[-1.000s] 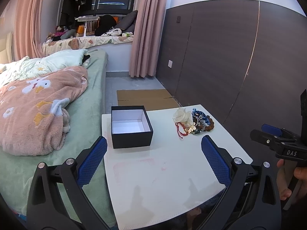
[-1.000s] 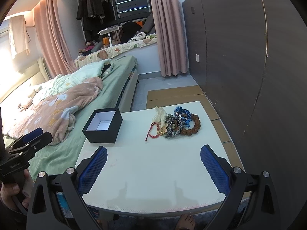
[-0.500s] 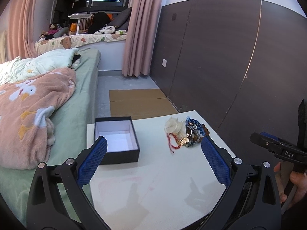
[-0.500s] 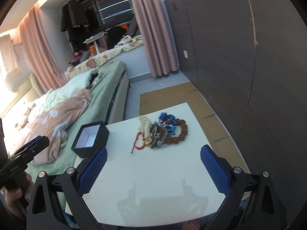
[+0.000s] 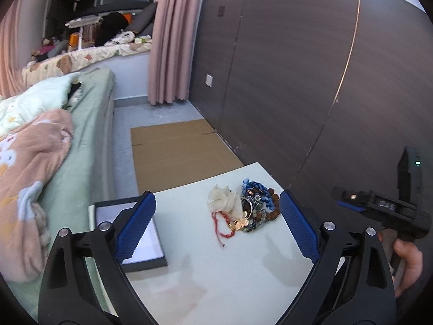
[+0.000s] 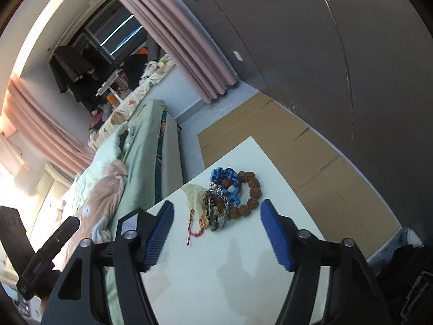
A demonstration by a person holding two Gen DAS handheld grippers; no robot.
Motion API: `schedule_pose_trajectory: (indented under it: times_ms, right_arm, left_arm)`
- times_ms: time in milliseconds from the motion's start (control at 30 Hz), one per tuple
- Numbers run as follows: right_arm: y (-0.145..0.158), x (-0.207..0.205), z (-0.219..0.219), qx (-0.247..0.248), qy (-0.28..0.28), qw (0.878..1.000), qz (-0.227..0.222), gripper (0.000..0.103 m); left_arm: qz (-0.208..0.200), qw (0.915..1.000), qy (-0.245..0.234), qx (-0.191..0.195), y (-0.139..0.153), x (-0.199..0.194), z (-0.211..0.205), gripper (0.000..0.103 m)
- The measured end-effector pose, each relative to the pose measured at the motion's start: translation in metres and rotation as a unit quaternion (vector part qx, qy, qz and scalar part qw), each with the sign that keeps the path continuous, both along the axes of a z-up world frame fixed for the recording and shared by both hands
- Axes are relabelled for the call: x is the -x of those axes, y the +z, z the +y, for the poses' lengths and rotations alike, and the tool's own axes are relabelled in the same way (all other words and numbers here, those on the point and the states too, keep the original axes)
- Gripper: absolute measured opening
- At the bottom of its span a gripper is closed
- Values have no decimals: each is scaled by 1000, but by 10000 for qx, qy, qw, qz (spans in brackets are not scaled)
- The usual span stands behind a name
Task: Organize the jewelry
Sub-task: 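Grasp the white pouch with the left gripper while the right grasps the blue bracelet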
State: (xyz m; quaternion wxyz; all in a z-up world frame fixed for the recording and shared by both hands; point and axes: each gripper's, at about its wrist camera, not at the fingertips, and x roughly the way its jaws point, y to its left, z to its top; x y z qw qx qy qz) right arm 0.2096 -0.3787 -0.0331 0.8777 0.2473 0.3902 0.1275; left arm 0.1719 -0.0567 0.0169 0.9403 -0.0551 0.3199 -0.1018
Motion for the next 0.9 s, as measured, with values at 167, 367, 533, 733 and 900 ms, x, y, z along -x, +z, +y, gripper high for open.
schedule_pose_trajectory:
  times_ms: [167,367,533,733,900]
  right_arm:
    - [0,-34,6,-86,-53,9998,177,52]
    - [13,-80,-3,-108,-343,9979,531,40]
    - [3,-98,1,-266,-286,9976,570,39]
    - [-49,-110,5,-595,-276,9923,1052,30]
    - [-63,-118,4,-668,-473,9895,1188,30]
  left_arm:
    - [351,9988,-34,326,-10,-31,4,82]
    - [702,9945,91,766,-15,-64,13,78]
    - [996,9915,99,832,-31,-90,6,73]
    - [1393,9861,31,909,-66,-118,-5,70]
    - [1785,9769,-36,1171,-106,-134,-23,64]
